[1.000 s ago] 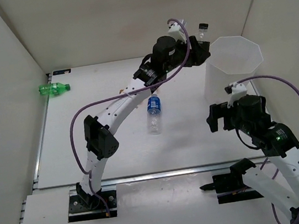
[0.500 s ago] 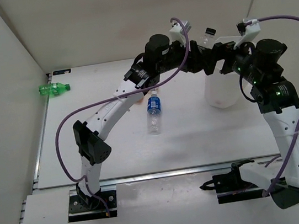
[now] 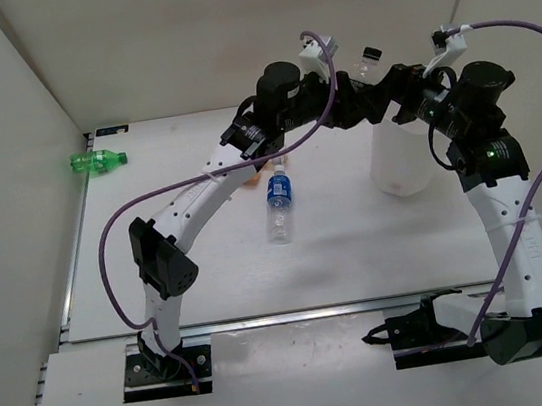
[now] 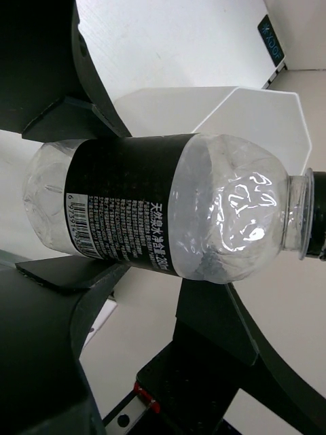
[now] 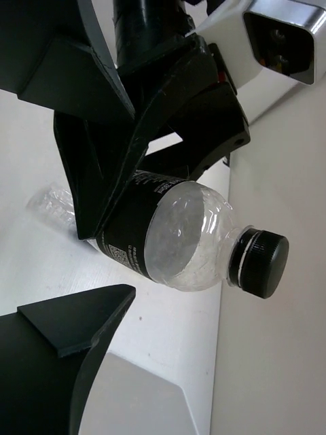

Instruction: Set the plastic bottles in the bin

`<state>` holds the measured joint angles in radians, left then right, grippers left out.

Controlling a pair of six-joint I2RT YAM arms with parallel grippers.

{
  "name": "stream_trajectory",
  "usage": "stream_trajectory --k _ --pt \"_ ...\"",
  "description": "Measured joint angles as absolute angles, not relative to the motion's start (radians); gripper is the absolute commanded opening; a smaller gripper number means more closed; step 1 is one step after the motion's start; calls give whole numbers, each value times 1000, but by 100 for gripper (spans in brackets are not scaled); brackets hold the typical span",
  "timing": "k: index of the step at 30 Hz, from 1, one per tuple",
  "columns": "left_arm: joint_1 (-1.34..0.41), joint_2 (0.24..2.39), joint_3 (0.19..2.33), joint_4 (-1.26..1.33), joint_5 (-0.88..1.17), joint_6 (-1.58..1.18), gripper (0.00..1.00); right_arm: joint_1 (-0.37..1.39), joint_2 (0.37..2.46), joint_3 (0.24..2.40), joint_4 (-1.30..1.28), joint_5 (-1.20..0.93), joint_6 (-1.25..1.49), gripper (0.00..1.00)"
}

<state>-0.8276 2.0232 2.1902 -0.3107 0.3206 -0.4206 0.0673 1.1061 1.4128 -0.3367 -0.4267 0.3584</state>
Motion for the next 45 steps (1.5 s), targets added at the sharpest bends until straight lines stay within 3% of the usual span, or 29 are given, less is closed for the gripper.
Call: stream_trajectory --k 4,8,21,26,27,28,29,32,33,35,43,45 --pt "-828 1983 2101 -264 314 -437 17 -10 1111 1418 -349 -564 374 92" --pt "-815 1948 2030 -288 329 -449 16 -87 1115 1466 -311 -507 366 93" --pt "-844 1947 2019 -272 361 -464 16 4 1225 1485 -221 -458 382 92" --pt "-866 1947 2019 -270 360 -465 17 73 1272 1465 -215 -429 391 62" --pt "-866 1947 2019 -275 355 -468 18 78 1272 1457 -215 -421 389 49" --pt "-865 1947 2019 -276 353 -470 21 82 1272 1454 -215 -413 389 16" --pt "-864 1947 2019 -277 359 -469 26 86 1271 1454 -213 -397 392 2" --pt "-861 1947 2019 -278 363 -472 60 98 1266 1454 -201 -363 410 0" --pt "-862 1947 2019 -270 359 -472 77 98 1264 1454 -197 -358 405 0" --pt "-863 1947 2019 -261 358 -466 98 97 1262 1455 -197 -351 388 0" --pt "-836 1817 1876 -303 322 -425 98 36 1302 1612 -298 -276 282 0" --pt "-809 1740 1802 -340 275 -417 88 -5 1308 1664 -306 -237 244 0"
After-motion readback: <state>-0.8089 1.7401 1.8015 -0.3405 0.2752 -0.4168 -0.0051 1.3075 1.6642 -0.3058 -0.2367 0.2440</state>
